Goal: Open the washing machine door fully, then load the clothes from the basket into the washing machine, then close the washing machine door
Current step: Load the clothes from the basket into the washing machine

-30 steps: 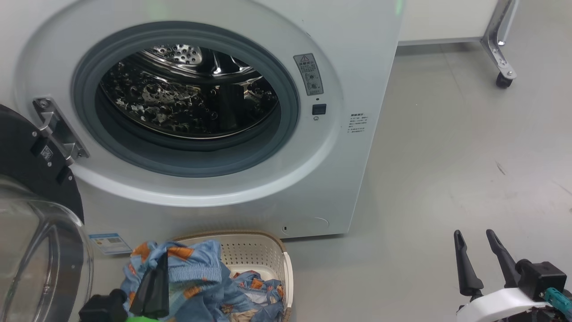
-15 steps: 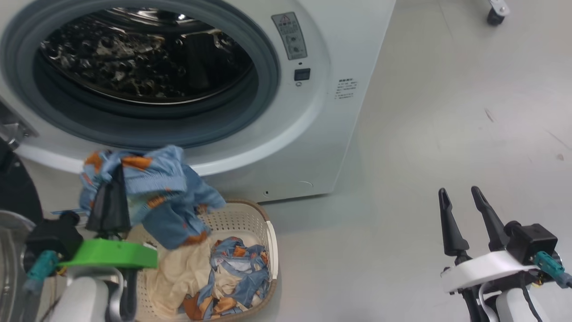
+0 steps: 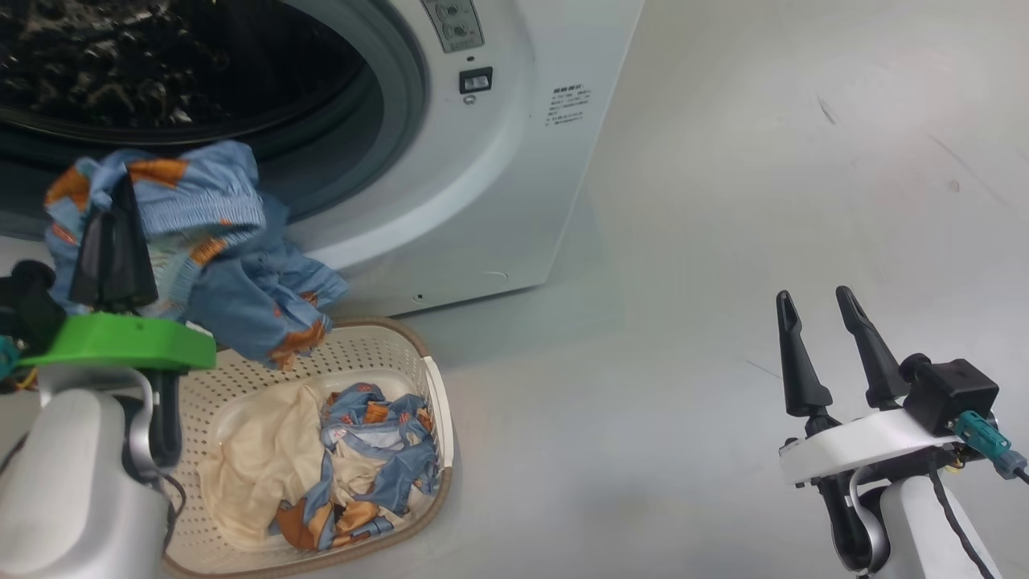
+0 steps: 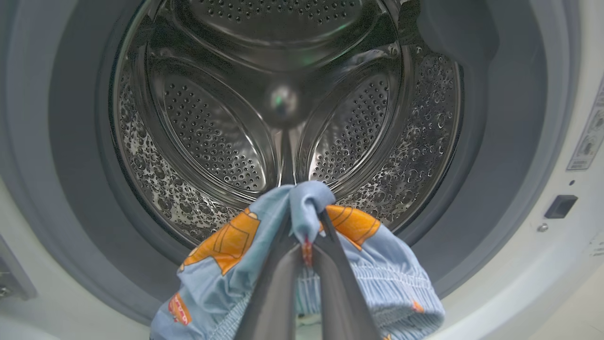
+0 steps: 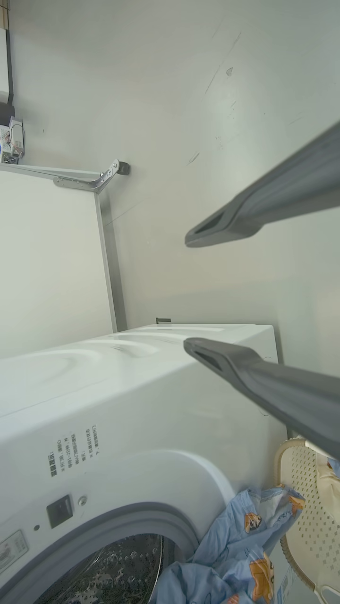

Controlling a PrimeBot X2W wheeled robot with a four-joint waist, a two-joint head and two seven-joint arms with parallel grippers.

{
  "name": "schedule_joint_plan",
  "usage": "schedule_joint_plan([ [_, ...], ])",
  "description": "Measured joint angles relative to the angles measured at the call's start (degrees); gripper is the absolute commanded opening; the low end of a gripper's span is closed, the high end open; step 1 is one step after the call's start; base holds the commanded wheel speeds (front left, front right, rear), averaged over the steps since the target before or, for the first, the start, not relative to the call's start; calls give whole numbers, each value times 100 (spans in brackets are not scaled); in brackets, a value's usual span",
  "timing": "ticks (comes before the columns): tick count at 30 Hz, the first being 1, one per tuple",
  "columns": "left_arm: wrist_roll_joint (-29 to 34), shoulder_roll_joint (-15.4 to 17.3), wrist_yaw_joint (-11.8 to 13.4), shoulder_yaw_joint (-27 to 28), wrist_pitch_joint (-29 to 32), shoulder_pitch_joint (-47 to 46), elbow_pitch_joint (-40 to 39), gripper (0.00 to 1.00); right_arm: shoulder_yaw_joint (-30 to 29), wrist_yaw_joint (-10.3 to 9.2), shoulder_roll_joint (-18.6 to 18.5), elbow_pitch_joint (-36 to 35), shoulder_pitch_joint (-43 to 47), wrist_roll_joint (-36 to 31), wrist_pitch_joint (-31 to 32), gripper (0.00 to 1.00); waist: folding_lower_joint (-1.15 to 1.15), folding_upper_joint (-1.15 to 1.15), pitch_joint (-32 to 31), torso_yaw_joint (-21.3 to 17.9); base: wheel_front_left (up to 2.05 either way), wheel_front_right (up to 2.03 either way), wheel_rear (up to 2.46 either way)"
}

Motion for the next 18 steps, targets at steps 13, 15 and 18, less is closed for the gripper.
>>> schedule_joint_plan([
  [13,176,376,-51,292,47,-1320,740,0,419,0,24,40,-426,31,0,100,0,0,738,-351,0,0,0],
  [15,178,436,-51,354,42,-1474,849,0,558,0,25,46,-498,44,0,100,0,0,842,-405,0,0,0],
  [18,224,535,-51,371,42,-1695,966,0,735,0,30,48,-607,134,0,100,0,0,1000,-488,0,0,0],
])
